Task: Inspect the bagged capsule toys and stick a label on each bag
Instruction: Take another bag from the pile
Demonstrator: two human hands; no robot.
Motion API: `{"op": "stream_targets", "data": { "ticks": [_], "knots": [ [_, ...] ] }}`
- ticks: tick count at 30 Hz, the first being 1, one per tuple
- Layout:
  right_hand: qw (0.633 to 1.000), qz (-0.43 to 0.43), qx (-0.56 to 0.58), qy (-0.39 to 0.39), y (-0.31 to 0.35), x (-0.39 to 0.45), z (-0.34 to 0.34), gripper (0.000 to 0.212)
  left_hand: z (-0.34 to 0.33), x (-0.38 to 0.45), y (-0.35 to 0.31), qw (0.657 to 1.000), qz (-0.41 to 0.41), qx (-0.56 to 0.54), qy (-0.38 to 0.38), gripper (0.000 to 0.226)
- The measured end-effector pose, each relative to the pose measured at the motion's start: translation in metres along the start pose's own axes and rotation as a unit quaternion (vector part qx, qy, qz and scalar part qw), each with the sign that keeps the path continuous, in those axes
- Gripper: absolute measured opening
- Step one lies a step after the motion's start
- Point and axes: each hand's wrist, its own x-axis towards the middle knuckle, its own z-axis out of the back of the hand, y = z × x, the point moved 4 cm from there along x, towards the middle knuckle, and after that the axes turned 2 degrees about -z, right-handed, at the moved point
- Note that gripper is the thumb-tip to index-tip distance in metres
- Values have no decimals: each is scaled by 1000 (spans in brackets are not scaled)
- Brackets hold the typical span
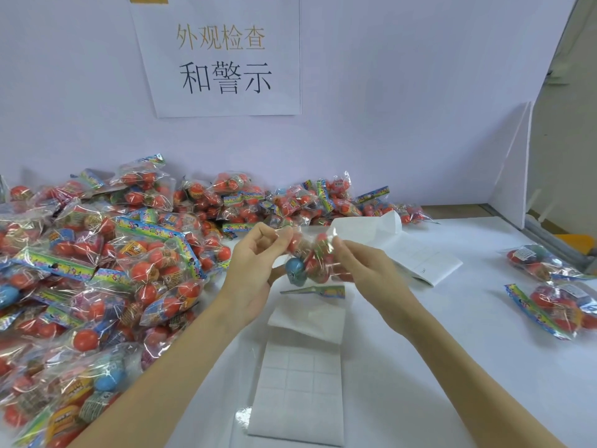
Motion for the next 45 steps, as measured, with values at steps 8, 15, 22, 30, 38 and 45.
{"op": "stream_targets", "data": {
  "ticks": [8, 15, 22, 30, 38, 45],
  "knots": [
    [1000, 9, -14, 3, 2, -1, -2, 14, 1, 0, -5, 991, -39, 127, 33, 24],
    [999, -3, 31, -22, 3, -1, 0, 27, -2, -4, -5, 994, -24, 98, 50, 21],
    [989, -54, 133, -19, 1, -2, -1, 33, -7, -6, 2, 998, 37, 21, 46, 11],
    [992, -79, 99, 22, -8, 1, -4, 25, 9, -1, 6, 994, -8, 27, -108, 20],
    [975, -71, 196, -81, -13, 3, 13, 25, -5, -5, 5, 993, -69, 92, 7, 19],
    [906, -163, 390, -28, -16, 2, 3, 44, -17, -18, -9, 851, -364, 375, 48, 16]
  ]
}}
